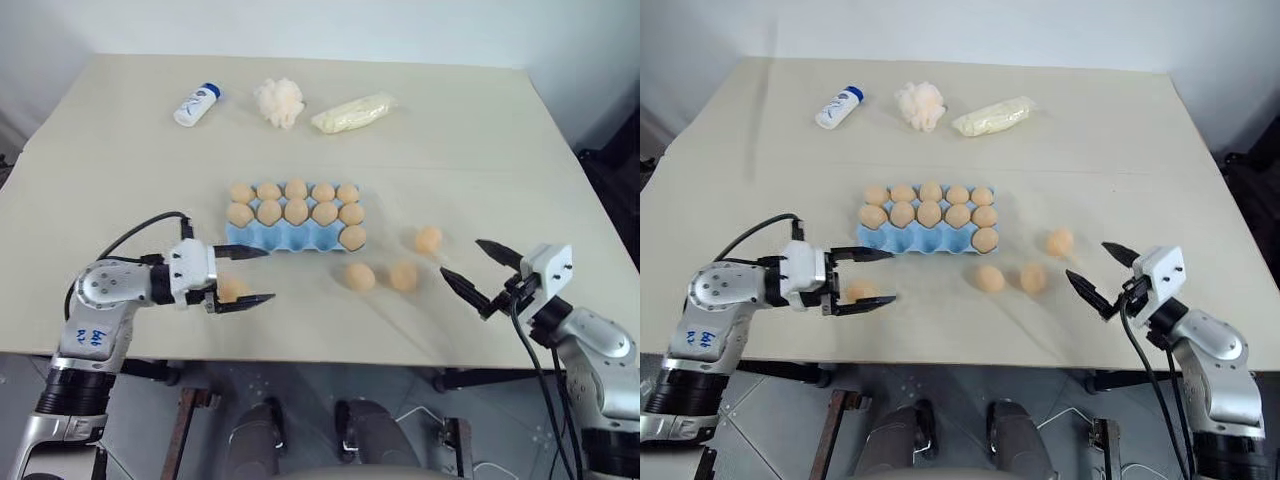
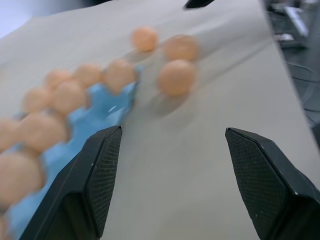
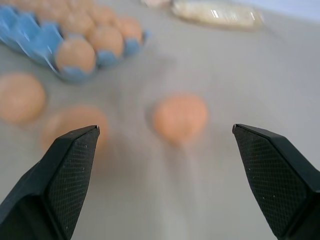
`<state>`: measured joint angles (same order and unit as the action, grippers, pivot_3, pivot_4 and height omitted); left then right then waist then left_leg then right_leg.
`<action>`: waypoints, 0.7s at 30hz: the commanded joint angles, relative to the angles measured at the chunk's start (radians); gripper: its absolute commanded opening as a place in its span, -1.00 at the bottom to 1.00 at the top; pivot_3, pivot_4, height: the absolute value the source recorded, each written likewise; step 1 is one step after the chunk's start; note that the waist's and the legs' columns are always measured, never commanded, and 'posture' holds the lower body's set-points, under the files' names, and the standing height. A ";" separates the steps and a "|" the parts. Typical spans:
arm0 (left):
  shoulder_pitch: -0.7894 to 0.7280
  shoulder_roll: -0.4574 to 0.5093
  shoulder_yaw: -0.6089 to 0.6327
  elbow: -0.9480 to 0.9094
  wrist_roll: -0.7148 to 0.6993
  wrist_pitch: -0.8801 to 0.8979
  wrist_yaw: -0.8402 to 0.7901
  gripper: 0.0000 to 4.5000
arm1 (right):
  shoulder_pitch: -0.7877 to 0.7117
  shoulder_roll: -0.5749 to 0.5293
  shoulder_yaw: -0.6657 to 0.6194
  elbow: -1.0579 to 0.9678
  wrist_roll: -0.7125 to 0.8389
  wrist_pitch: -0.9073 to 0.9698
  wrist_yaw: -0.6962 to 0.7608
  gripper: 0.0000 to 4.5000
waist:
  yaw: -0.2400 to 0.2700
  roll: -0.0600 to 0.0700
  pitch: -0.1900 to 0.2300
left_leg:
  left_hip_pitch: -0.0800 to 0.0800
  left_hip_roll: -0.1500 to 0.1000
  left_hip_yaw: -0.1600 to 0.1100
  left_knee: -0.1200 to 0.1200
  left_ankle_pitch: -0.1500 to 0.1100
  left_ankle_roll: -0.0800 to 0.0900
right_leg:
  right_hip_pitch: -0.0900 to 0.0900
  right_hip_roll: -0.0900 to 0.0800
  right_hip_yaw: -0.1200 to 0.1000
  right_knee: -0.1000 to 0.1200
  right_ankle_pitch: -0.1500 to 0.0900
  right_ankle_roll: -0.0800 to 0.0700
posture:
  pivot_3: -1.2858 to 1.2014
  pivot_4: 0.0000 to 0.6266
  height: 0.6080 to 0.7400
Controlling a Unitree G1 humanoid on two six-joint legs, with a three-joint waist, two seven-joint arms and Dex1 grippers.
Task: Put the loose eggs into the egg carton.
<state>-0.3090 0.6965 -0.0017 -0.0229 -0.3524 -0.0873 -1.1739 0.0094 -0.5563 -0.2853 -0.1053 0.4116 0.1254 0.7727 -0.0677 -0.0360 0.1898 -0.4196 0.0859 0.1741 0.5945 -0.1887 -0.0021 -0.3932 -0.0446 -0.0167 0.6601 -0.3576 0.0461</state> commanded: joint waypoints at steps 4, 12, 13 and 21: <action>-0.019 0.000 -0.007 0.012 0.009 -0.031 -0.024 0.56 | -0.118 0.005 0.019 0.018 -0.004 0.077 -0.076 1.00 | -0.017 0.000 0.000 | 0.001 0.000 -0.001 0.001 0.000 -0.002 | 0.000 0.000 0.000 0.002 0.001 0.000 | 0.03 -0.52 1.00; 0.024 0.007 0.016 -0.011 0.015 -0.028 0.012 0.56 | -0.363 -0.006 0.130 0.166 -0.058 0.273 -0.118 1.00 | -0.017 0.000 0.000 | 0.000 0.000 -0.001 0.001 0.001 -0.001 | -0.001 -0.001 0.000 0.002 0.001 0.000 | 0.03 -0.52 1.00; 0.031 0.008 0.019 -0.017 0.014 -0.026 0.018 0.56 | -0.384 -0.001 0.137 0.187 -0.063 0.279 -0.122 1.00 | -0.016 0.000 0.000 | -0.001 0.000 -0.001 0.001 0.002 0.001 | -0.001 -0.001 0.000 0.002 0.001 0.000 | 0.03 -0.52 1.00; 0.094 0.020 0.055 -0.072 0.004 0.001 0.062 0.58 | -0.534 0.057 0.212 0.440 -0.153 0.214 -0.120 0.91 | -0.012 0.001 0.000 | -0.002 0.000 -0.001 0.000 0.003 0.003 | -0.002 -0.001 0.000 0.001 0.001 0.000 | 0.03 -0.52 1.00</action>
<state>-0.2211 0.7046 0.0276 -0.0548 -0.3362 -0.0853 -1.1202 -0.5088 -0.4962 -0.0603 0.3202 0.2692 0.3770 0.6546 -0.0800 -0.0355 0.1901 -0.4216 0.0859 0.1735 0.5945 -0.1855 0.0011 -0.3951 -0.0452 -0.0171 0.6608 -0.3571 0.0459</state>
